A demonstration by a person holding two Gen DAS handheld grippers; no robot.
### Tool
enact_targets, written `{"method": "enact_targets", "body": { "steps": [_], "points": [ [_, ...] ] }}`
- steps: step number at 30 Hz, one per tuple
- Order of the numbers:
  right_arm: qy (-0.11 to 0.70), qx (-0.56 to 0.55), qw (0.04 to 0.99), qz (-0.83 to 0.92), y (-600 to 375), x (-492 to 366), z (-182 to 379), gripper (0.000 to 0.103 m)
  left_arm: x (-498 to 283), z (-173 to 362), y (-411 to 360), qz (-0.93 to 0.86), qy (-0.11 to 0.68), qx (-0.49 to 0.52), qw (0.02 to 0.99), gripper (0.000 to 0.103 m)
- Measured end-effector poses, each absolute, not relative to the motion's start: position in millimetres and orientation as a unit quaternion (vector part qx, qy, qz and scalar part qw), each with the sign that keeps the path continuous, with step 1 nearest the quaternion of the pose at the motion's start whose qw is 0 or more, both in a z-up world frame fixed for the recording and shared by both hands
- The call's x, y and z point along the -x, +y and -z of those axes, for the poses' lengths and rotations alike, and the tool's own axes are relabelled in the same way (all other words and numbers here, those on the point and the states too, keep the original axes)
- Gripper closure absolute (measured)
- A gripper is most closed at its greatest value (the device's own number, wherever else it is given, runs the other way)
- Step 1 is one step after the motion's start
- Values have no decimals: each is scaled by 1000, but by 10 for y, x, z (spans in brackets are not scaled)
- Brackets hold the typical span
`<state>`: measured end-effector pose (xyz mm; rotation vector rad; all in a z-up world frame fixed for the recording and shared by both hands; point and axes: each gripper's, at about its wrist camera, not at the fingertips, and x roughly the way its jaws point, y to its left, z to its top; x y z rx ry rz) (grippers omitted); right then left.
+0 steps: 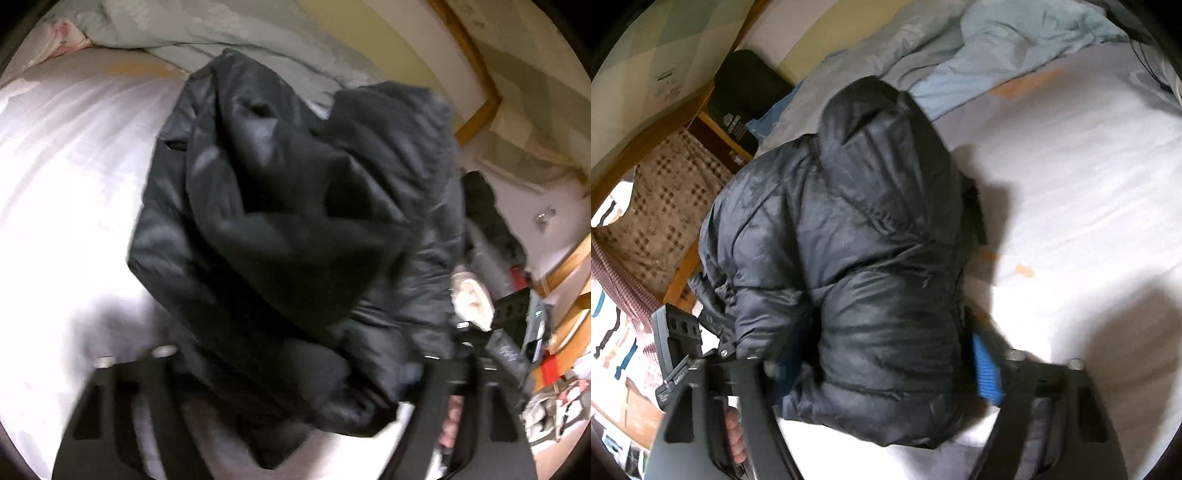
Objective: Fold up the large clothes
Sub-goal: 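Lift the folded jacket with both grippers and carry it toward the clothes stack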
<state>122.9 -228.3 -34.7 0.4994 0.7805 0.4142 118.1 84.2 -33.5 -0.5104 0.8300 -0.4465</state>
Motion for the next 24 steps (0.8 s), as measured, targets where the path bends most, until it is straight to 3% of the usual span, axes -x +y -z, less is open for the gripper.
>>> {"method": "enact_targets", "body": {
  "steps": [1, 4, 8, 14, 24],
  "points": [
    [369, -228, 880, -195, -2264, -1207, 318, 48, -1158, 285, 821, 211, 384, 236, 867, 50],
    [355, -210, 892, -187, -2240, -1114, 174, 59, -1005, 27, 741, 203, 324, 200, 902, 60],
    [334, -197, 904, -180, -2258, -978, -91, 60, -882, -281, 634, 221, 273, 165, 922, 61],
    [288, -141, 932, -167, -2536, -892, -964, 60, -1049, -764, 243, 232, 234, 142, 933, 61],
    [207, -133, 968, -53, -3965, -743, -1747, 60, -1504, -1447, -1552, 334, 196, 85, 918, 60]
  ]
}}
